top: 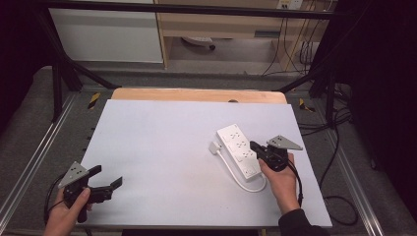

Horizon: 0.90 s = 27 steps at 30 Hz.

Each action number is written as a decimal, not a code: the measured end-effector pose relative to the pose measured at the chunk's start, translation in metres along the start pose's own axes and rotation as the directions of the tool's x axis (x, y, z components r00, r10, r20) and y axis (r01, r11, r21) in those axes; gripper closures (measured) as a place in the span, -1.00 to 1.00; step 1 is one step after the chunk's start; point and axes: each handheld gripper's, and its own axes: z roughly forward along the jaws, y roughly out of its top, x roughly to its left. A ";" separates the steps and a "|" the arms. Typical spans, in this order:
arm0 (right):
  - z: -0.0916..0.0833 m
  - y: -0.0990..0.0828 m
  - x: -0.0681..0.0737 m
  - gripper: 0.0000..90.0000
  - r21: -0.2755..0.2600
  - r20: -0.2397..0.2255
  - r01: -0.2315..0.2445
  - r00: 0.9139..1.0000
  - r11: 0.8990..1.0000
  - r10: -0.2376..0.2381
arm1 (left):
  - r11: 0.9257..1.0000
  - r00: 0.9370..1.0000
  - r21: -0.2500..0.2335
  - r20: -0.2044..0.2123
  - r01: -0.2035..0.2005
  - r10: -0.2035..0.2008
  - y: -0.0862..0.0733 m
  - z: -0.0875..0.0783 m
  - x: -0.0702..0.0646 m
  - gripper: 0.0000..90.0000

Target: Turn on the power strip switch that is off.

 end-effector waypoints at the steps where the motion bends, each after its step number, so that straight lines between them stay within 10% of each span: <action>1: 0.000 0.000 0.000 1.00 0.001 -0.001 0.005 1.000 1.000 -0.005 | 1.000 1.000 0.001 0.001 0.000 0.000 0.000 0.000 0.000 -0.86; 27: 0.016 -0.013 0.013 1.00 0.061 -0.044 0.035 0.999 0.997 -0.033 | 1.000 1.000 0.002 0.004 -0.002 0.002 0.000 0.000 -0.001 -0.86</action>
